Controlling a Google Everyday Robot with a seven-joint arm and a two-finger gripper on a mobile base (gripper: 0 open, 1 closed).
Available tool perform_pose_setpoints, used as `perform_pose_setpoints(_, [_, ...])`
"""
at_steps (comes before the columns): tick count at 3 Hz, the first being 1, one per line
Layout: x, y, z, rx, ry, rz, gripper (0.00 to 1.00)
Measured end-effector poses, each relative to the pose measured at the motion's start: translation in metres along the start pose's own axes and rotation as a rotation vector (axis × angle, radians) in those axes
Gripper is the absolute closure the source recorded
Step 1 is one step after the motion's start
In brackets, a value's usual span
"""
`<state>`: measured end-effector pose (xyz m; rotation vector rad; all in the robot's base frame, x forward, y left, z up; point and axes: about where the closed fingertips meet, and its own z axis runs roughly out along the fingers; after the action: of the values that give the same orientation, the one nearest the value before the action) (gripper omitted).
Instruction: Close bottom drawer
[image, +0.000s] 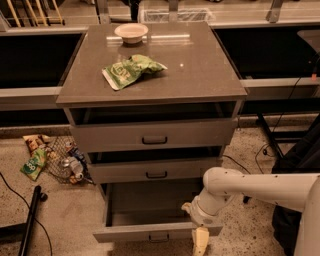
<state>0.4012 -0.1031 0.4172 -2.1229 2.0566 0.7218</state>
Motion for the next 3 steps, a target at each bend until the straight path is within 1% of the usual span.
perform_pose_setpoints(1, [0.005,-0.007,0.027,-0.025,-0.002,-0.003,0.0])
perform_pose_setpoints(2, [0.02,-0.02,0.069,-0.053,-0.013,0.002,0.0])
perform_pose_setpoints(3, [0.034,-0.03,0.104,-0.078,-0.021,0.021,0.0])
